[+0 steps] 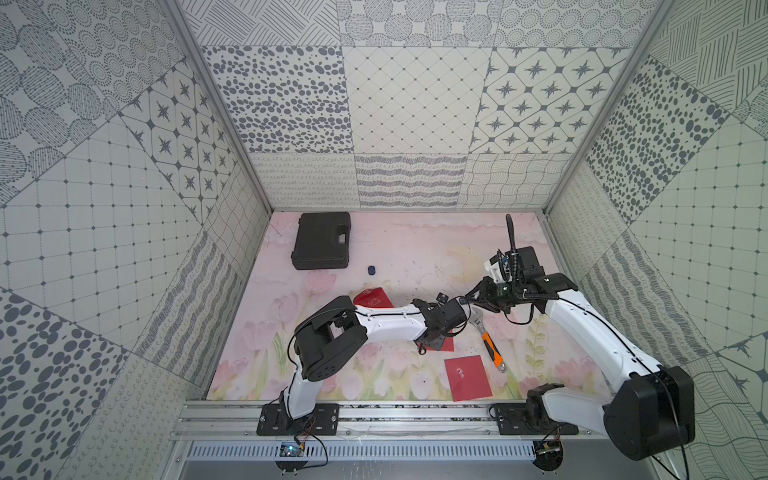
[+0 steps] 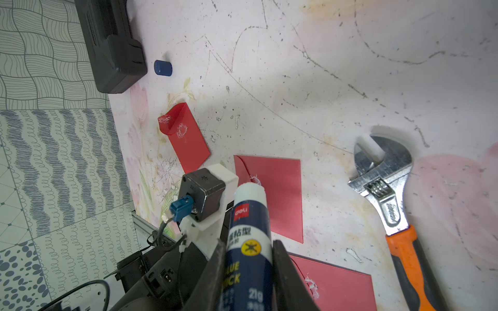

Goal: Seal the envelope with a glue stick
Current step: Seal the envelope at the center of the board.

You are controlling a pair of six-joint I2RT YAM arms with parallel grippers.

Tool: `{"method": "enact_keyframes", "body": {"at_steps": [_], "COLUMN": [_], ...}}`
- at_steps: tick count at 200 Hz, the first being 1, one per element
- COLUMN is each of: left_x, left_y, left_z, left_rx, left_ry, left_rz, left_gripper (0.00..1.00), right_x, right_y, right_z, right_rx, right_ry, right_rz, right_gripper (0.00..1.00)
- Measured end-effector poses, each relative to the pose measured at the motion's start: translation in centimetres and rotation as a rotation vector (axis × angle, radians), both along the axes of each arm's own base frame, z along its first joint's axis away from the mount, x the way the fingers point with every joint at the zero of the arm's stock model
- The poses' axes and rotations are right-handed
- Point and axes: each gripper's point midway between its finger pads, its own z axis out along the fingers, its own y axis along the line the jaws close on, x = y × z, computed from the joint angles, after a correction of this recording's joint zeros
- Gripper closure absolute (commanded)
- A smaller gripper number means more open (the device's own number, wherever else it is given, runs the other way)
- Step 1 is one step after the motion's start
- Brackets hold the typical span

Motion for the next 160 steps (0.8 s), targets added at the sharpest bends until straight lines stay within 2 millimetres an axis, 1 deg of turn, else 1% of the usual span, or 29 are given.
{"method": "enact_keyframes", "body": {"at_steps": [11,46,69,114,160], "left_x": [0.2,0.7,0.9,1.4,2.2], "left_y": [-0.1,3.0,3.7,4.2,3.1], "left_z": [0.5,1.3,2.1,2.5,2.8], "left_rx": [-0.033,-0.027,-0.052,-0.088,-0.13], "left_ry": [0.011,0.098,0.14,0.199,0.223], "left_rz": [0.003,0.046,0.056,0.071,0.06], "left_gripper": [0.89,0.91,0.91,0.93,0.95], "right_x": [0.0,0.1,0.1,0.2,0.1], "right_y": [0.0,0.0,0.0,0.0,0.0], "right_z": [0.1,0.2,0.2,0.7,0.7], "right_rx": [0.0,0.001,0.001,0.002,0.0], "right_ry": [-0.001,-0.003,-0.002,-0.01,-0.003], "right_rz": [0.0,0.0,0.0,-0.001,-0.001], "right_gripper": [1.0,1.0,1.0,1.0,1.0]}}
